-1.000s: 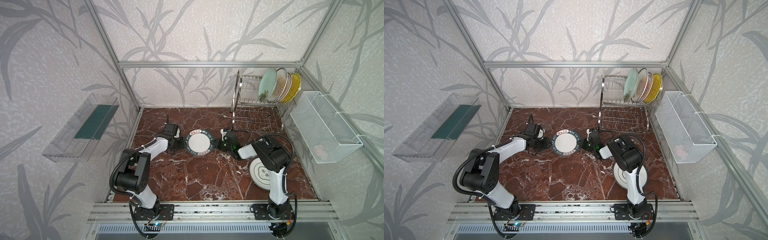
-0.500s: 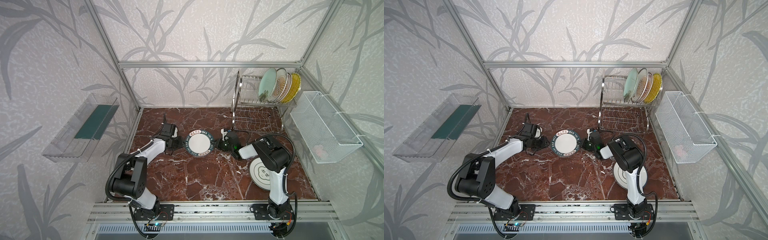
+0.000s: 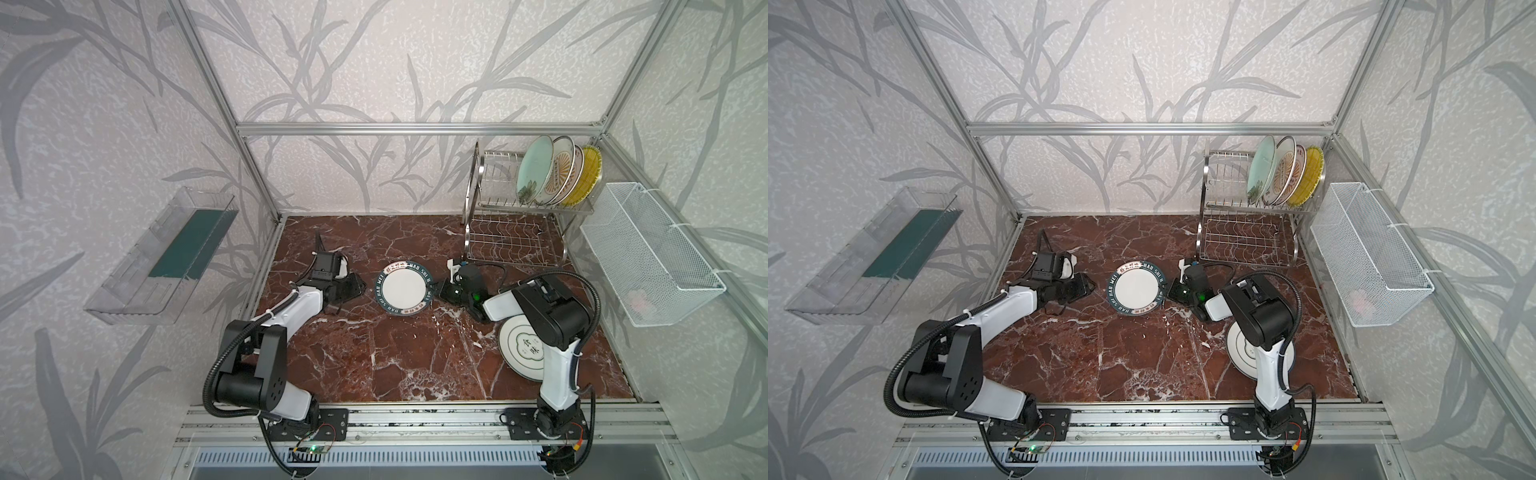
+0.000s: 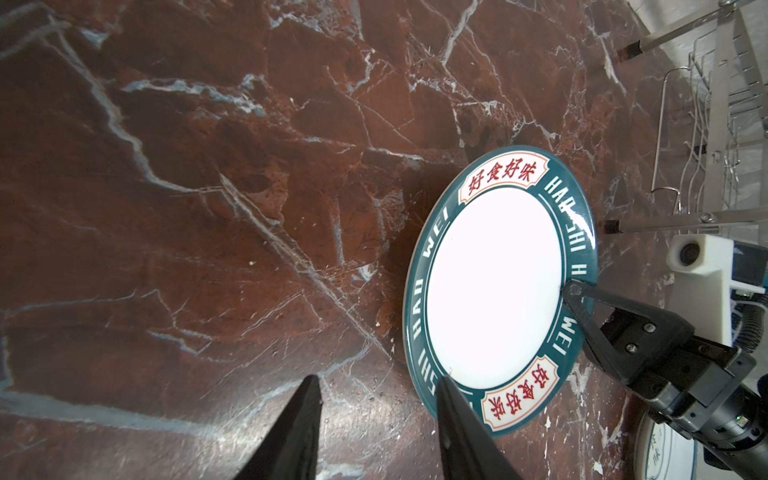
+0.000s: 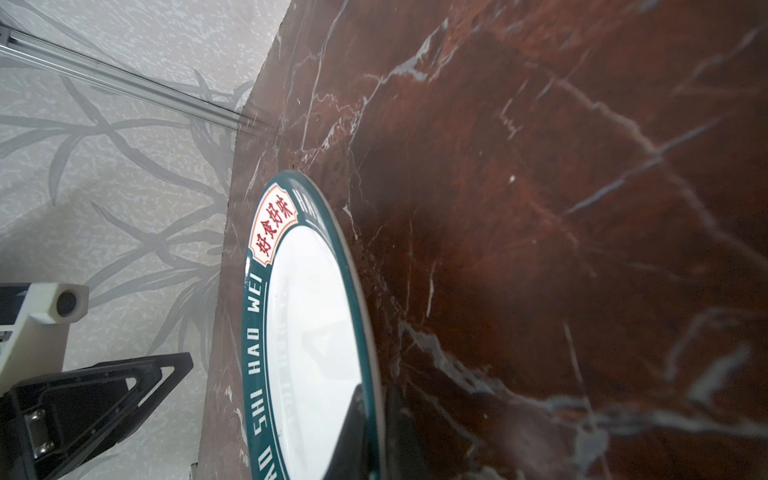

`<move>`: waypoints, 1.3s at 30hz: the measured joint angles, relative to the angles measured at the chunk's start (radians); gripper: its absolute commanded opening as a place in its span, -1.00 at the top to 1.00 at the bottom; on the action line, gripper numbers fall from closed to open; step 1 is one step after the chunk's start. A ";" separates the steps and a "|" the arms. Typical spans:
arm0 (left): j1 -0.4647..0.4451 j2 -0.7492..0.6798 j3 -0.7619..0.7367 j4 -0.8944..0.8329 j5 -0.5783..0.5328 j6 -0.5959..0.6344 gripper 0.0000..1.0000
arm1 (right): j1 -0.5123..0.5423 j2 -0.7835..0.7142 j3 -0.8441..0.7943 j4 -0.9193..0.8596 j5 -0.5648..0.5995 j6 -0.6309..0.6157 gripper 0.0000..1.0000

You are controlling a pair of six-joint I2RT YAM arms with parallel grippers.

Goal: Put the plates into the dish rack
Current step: 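Lower the right gripper onto the plate rim opposite the left gripper, then close the right gripper on the rim and tilt the plate up with both grippers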

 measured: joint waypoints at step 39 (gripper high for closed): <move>-0.012 0.027 -0.033 0.240 0.219 -0.070 0.24 | -0.003 -0.094 -0.021 0.116 -0.188 0.024 1.00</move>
